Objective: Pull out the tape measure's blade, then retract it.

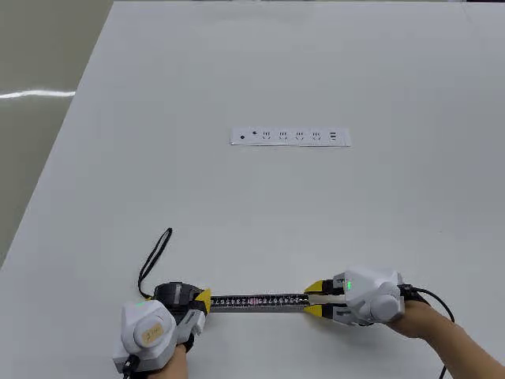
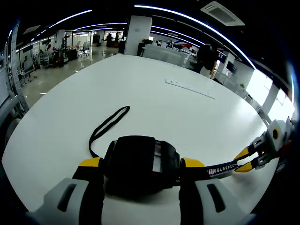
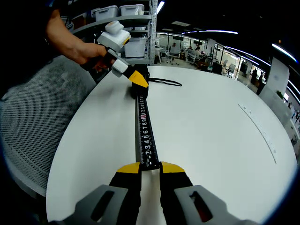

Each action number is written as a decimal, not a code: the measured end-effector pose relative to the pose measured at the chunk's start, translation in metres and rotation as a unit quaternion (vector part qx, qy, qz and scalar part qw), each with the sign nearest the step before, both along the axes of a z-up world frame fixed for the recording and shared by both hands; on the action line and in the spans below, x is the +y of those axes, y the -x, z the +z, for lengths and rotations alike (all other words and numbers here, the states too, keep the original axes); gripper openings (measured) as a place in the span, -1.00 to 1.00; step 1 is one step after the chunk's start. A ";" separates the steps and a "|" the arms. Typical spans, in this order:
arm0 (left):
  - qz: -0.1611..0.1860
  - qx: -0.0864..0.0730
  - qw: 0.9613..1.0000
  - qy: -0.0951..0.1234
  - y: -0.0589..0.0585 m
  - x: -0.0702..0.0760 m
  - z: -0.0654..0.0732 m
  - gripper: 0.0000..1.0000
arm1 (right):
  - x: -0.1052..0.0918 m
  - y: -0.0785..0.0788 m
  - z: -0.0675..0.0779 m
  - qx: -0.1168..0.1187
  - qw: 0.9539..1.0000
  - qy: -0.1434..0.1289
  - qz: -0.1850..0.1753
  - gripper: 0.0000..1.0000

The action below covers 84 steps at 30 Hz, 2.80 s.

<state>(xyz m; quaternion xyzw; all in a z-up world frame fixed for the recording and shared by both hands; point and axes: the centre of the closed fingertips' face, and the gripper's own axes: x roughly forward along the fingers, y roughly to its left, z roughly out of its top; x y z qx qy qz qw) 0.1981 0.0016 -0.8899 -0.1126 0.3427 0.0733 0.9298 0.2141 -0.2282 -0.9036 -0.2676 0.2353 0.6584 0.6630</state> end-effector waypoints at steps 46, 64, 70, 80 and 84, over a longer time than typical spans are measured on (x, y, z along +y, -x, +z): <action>0.001 0.000 1.000 0.011 0.000 -0.001 0.002 0.23 | 0.031 0.003 0.003 0.001 1.000 -0.011 0.008 -0.75; 0.002 -0.002 1.000 0.015 0.000 0.000 0.002 0.24 | 0.046 0.005 0.005 0.002 1.000 -0.017 0.012 -0.75; 0.003 -0.002 1.000 0.015 0.000 0.001 0.002 0.24 | 0.051 0.006 0.005 0.002 1.000 -0.019 0.013 -0.75; 0.003 -0.002 1.000 0.017 0.000 0.000 0.002 0.24 | 0.059 0.006 0.004 0.005 1.000 -0.024 0.014 -0.75; 0.002 -0.001 1.000 0.018 0.000 0.000 0.002 0.24 | 0.062 0.007 0.004 0.005 1.000 -0.026 0.016 -0.75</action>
